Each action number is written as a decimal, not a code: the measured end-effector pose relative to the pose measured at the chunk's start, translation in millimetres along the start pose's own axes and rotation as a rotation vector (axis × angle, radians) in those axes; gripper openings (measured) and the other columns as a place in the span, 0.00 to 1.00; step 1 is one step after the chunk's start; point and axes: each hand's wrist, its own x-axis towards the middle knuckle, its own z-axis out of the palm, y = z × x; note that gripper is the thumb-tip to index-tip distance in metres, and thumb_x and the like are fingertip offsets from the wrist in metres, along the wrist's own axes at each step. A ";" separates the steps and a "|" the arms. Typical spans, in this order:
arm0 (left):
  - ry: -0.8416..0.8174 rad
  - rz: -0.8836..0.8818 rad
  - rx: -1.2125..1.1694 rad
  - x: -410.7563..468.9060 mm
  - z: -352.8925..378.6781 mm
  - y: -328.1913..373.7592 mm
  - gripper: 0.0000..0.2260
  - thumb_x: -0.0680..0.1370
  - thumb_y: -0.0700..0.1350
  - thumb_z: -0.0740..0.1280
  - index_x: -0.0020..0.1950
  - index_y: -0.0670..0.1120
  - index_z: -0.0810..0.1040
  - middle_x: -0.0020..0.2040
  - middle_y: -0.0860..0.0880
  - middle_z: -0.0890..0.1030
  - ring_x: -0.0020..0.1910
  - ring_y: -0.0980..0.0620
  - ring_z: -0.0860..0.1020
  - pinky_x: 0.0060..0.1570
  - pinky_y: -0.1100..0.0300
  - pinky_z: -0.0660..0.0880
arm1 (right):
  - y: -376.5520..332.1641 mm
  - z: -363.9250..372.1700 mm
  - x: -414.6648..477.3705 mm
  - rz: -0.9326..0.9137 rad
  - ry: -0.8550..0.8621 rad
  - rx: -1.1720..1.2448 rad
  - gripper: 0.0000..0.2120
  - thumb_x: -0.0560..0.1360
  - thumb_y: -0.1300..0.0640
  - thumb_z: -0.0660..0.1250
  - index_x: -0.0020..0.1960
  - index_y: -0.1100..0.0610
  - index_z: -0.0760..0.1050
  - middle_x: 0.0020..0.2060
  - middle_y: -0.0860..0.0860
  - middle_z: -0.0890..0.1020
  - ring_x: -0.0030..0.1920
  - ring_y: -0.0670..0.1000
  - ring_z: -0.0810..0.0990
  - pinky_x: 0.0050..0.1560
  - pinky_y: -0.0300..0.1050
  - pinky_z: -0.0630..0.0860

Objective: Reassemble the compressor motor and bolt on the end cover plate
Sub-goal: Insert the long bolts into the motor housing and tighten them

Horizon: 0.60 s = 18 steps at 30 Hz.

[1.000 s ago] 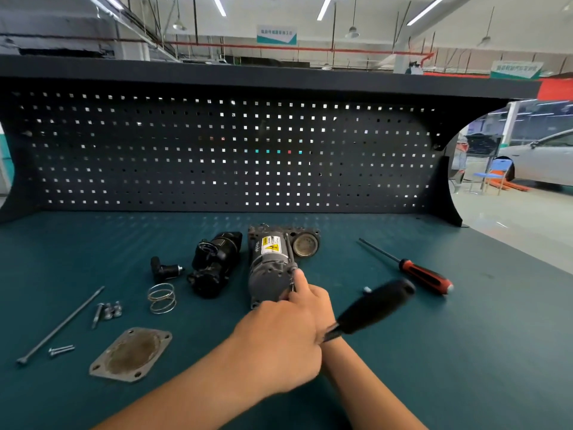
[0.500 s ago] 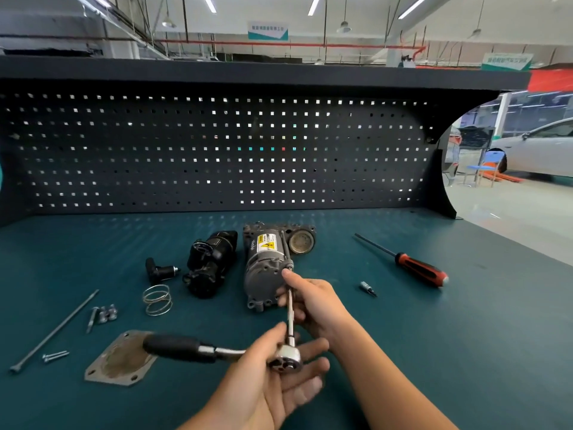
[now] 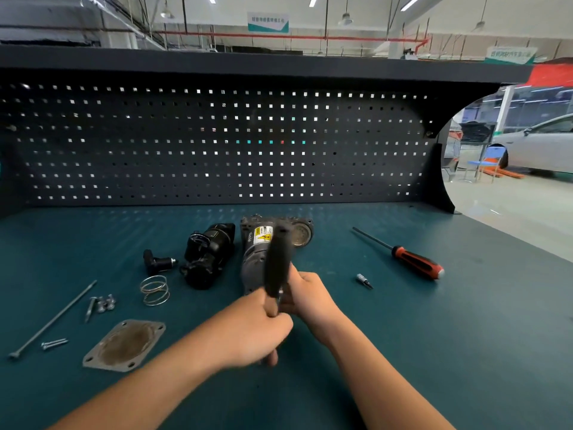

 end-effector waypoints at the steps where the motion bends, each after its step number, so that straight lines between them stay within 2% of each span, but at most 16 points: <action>1: 0.003 0.024 0.219 2.0 -4.4 4.7 0.16 0.76 0.41 0.55 0.63 0.52 0.68 0.37 0.49 0.77 0.32 0.54 0.76 0.35 0.62 0.72 | 0.1 0.5 0.9 0.006 -0.006 -0.005 0.21 0.82 0.52 0.55 0.42 0.65 0.79 0.28 0.52 0.81 0.30 0.48 0.80 0.29 0.37 0.75; 2: 0.040 0.041 0.409 3.8 -6.9 10.9 0.17 0.76 0.43 0.56 0.64 0.50 0.66 0.42 0.49 0.76 0.38 0.52 0.75 0.37 0.61 0.70 | -0.4 1.0 2.1 0.014 0.002 -0.008 0.22 0.82 0.53 0.55 0.49 0.69 0.78 0.31 0.56 0.83 0.34 0.52 0.82 0.30 0.40 0.77; 3: 0.097 0.058 0.571 5.0 -6.4 17.4 0.16 0.76 0.44 0.56 0.64 0.48 0.66 0.47 0.48 0.75 0.43 0.49 0.75 0.39 0.60 0.67 | -1.8 0.7 2.7 0.027 0.029 -0.014 0.22 0.81 0.52 0.56 0.51 0.72 0.77 0.32 0.58 0.82 0.35 0.54 0.82 0.32 0.43 0.76; 5: 0.158 0.089 0.859 8.4 2.6 24.6 0.14 0.78 0.44 0.57 0.63 0.43 0.67 0.56 0.46 0.75 0.54 0.46 0.75 0.42 0.60 0.64 | -3.8 -0.7 2.9 0.033 0.086 -0.027 0.22 0.79 0.49 0.59 0.38 0.64 0.80 0.26 0.53 0.79 0.31 0.51 0.77 0.33 0.43 0.72; 6: 0.145 0.092 0.976 10.2 8.9 25.4 0.15 0.78 0.44 0.57 0.64 0.42 0.66 0.58 0.45 0.75 0.56 0.46 0.75 0.42 0.59 0.64 | -3.9 -1.2 3.1 0.018 0.101 -0.032 0.23 0.78 0.49 0.61 0.32 0.62 0.79 0.25 0.54 0.77 0.32 0.51 0.74 0.34 0.42 0.69; 8: 0.138 0.098 1.071 10.6 17.3 21.6 0.20 0.79 0.45 0.58 0.68 0.40 0.63 0.60 0.44 0.74 0.57 0.46 0.75 0.42 0.58 0.64 | -3.3 -1.3 3.4 -0.013 0.115 0.004 0.22 0.77 0.49 0.64 0.37 0.68 0.78 0.31 0.61 0.80 0.35 0.51 0.76 0.38 0.43 0.72; 10: 0.173 0.075 0.995 7.5 19.1 12.9 0.25 0.78 0.48 0.58 0.72 0.40 0.57 0.61 0.44 0.75 0.58 0.45 0.75 0.43 0.58 0.65 | -0.6 -1.1 3.3 -0.007 0.101 0.090 0.17 0.76 0.52 0.66 0.38 0.66 0.79 0.34 0.59 0.82 0.34 0.49 0.80 0.40 0.43 0.77; 11: 0.178 0.056 0.902 6.4 18.5 7.3 0.25 0.78 0.49 0.57 0.73 0.43 0.56 0.61 0.44 0.75 0.58 0.45 0.75 0.44 0.58 0.67 | 0.5 -1.0 4.1 0.016 0.090 0.143 0.15 0.76 0.53 0.66 0.37 0.64 0.78 0.33 0.57 0.82 0.32 0.49 0.80 0.40 0.42 0.78; 12: 0.170 0.040 0.711 4.3 17.4 1.6 0.21 0.79 0.50 0.57 0.71 0.47 0.59 0.59 0.44 0.77 0.56 0.44 0.77 0.45 0.57 0.69 | 0.7 -0.8 4.6 0.045 0.079 0.198 0.14 0.76 0.55 0.65 0.37 0.62 0.77 0.31 0.55 0.82 0.31 0.49 0.80 0.38 0.42 0.77; 14: 0.091 -0.020 0.014 -3.9 15.6 -6.6 0.05 0.80 0.49 0.57 0.55 0.57 0.68 0.50 0.44 0.81 0.41 0.46 0.82 0.38 0.58 0.74 | 1.1 -1.0 4.9 0.089 0.059 0.260 0.13 0.77 0.56 0.65 0.37 0.62 0.76 0.29 0.54 0.82 0.29 0.48 0.80 0.34 0.39 0.77; 16: 0.005 -0.142 -0.714 -9.7 20.6 -11.6 0.04 0.80 0.46 0.60 0.52 0.53 0.73 0.42 0.44 0.84 0.29 0.48 0.81 0.28 0.62 0.75 | 0.8 -1.2 4.5 0.122 0.037 0.296 0.12 0.77 0.55 0.64 0.39 0.62 0.77 0.29 0.53 0.83 0.29 0.48 0.81 0.31 0.37 0.76; 18: -0.092 -0.274 -1.238 -14.5 28.5 -13.8 0.10 0.76 0.45 0.63 0.52 0.41 0.75 0.41 0.39 0.84 0.28 0.47 0.81 0.26 0.60 0.78 | -1.0 -1.7 4.2 0.140 0.022 0.316 0.13 0.78 0.55 0.63 0.40 0.62 0.76 0.30 0.54 0.84 0.29 0.48 0.82 0.28 0.34 0.74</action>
